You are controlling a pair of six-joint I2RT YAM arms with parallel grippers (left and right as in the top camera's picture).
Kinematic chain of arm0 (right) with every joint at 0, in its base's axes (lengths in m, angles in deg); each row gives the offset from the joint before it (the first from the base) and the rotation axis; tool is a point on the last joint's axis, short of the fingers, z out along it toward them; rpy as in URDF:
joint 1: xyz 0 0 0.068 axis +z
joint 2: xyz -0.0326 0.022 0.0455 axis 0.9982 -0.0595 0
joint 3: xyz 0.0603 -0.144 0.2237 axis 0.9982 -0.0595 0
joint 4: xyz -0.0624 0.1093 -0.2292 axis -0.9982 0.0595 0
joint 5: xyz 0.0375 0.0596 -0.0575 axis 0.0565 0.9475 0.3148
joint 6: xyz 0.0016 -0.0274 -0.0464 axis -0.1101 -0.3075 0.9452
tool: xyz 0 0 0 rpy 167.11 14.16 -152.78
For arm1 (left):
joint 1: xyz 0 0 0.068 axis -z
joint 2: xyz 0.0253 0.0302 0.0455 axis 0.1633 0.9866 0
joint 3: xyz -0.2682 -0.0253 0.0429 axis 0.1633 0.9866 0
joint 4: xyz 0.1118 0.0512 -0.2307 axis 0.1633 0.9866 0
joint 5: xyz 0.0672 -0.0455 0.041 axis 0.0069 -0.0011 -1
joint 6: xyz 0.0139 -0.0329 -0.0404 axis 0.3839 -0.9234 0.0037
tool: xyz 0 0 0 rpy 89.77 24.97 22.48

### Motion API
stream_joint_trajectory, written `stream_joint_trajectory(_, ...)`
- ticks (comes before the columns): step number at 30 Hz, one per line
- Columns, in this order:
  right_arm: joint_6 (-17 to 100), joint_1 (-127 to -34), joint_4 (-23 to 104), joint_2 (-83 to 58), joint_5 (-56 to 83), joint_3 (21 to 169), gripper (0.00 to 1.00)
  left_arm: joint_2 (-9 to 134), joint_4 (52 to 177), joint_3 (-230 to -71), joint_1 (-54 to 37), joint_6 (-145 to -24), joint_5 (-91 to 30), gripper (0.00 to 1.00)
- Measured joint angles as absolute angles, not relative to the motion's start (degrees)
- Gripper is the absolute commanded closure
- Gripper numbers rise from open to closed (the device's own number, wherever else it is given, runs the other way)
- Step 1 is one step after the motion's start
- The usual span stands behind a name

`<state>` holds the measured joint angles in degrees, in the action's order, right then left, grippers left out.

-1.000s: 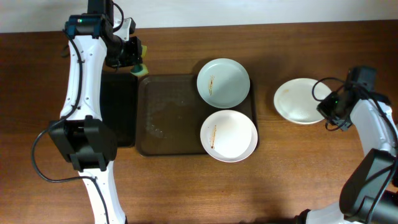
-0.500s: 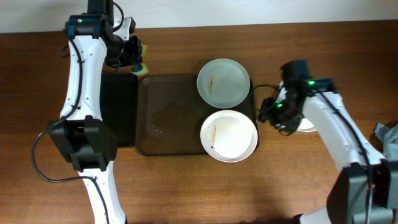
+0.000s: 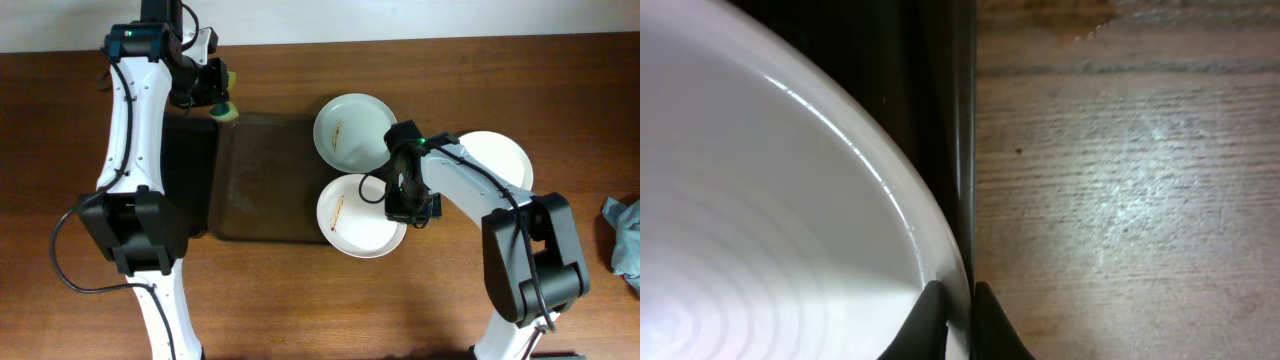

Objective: Clean dirty plates on tray and stack at the side
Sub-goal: 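Grasp the front-right white plate with the right gripper and pull it left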

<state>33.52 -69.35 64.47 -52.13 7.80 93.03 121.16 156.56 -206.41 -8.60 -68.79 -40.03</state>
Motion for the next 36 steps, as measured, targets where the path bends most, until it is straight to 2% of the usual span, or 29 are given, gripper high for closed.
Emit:
stream_joint_trajectory(2,33.2,-69.2,68.6,-52.7,7.6,96.5,0.91,121.2,156.5,-206.4,-8.6,-68.8,-40.1,0.99)
stream_joint_trajectory(3,33.1,-69.2,71.4,-53.0,6.9,98.9,0.95,121.2,156.5,-206.4,-8.6,-68.8,-40.0,0.99)
stream_joint_trajectory(6,33.0,-68.7,72.1,-53.3,6.6,103.5,0.96,121.2,156.4,-206.4,-8.6,-68.8,-40.0,0.99)
stream_joint_trajectory(9,30.0,-62.4,64.7,-53.4,7.7,103.8,0.96,121.2,156.4,-206.4,-8.6,-68.8,-40.1,0.99)
stream_joint_trajectory(11,24.0,-57.3,62.3,-53.9,6.5,103.8,0.92,121.2,156.7,-206.4,-8.6,-68.8,-40.0,0.99)
stream_joint_trajectory(16,21.4,-56.5,57.9,-55.3,8.1,103.8,0.9,121.2,157.0,-206.4,-8.6,-68.8,-40.0,0.99)
stream_joint_trajectory(21,20.9,-49.9,51.8,-60.5,11.5,103.8,0.9,121.2,156.8,-206.4,-8.6,-68.8,-40.0,0.99)
stream_joint_trajectory(25,22.2,-47.9,38.6,-60.8,19.0,104.0,0.89,121.2,156.4,-206.4,-8.6,-68.8,-40.0,0.99)
stream_joint_trajectory(27,23.8,-46.7,37.7,-60.8,21.5,105.0,0.78,121.2,156.1,-206.4,-8.6,-68.8,-40.0,0.99)
stream_joint_trajectory(29,25.7,-48.1,48.3,-61.3,21.2,110.4,0.62,121.2,156.2,-206.4,-8.6,-68.8,-40.1,0.99)
stream_joint_trajectory(30,25.9,-49.8,54.1,-61.3,20.1,113.4,0.46,121.2,156.1,-206.4,-8.6,-68.8,-40.0,0.99)
stream_joint_trajectory(33,26.2,-57.2,65.2,-61.3,14.0,117.0,0.43,121.2,156.1,-206.4,-8.6,-68.8,-40.0,0.99)
stream_joint_trajectory(36,26.3,-60.3,60.2,-61.4,10.4,111.2,0.45,121.2,155.9,-206.4,-8.6,-68.8,-40.1,0.99)
